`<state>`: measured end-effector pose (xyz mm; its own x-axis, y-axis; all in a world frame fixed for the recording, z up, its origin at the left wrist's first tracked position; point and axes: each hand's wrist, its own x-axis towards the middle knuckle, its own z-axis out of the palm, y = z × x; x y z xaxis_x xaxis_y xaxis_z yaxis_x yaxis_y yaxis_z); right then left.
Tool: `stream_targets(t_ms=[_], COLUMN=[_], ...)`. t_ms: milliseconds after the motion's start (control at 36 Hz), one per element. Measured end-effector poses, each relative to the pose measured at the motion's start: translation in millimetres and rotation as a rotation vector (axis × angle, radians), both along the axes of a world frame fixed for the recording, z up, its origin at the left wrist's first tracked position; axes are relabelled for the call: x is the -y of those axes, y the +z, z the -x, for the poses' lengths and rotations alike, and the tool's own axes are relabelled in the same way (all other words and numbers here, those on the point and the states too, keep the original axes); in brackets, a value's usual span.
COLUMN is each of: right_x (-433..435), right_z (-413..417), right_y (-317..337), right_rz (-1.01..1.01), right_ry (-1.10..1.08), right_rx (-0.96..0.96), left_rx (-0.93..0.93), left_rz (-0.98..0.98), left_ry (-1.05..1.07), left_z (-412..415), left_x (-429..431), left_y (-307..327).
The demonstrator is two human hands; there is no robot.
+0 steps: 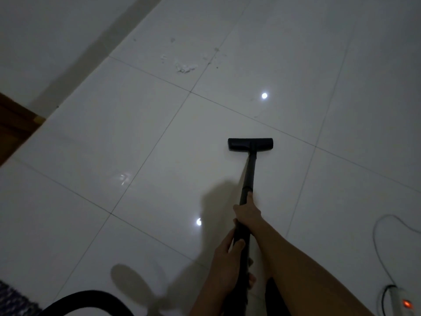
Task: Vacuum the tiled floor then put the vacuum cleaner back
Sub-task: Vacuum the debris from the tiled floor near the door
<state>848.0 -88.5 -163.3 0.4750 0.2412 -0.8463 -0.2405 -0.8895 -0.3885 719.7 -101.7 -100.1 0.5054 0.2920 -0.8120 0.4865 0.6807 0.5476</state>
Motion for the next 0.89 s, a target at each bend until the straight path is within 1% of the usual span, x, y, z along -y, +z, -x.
stream_targets(t_ms=[194,417,583,778,889], right_x=[5,-2,-16,-39,-57], right_z=[-11,-42,-78,-132,-164], right_y=[-12,-21,-36,-39,-45], right_rz=[0.002,-0.013,-0.011,-0.034,-0.038], right_ry=[0.025,0.037,0.040,0.088,0.157], right_rx=[-0.025,-0.058,-0.064,-0.088,-0.077], left_rx=[-0.010,0.016,-0.009,-0.017,-0.020], left_rz=[-0.019,-0.003,0.038,0.001,-0.014], left_ry=[0.051,0.111,0.174,0.202,0.225], left_z=[-15,-47,-84,-138,-168], left_x=[10,6,-3,-20,-34], left_y=[-5,-3,-10,-17,-23])
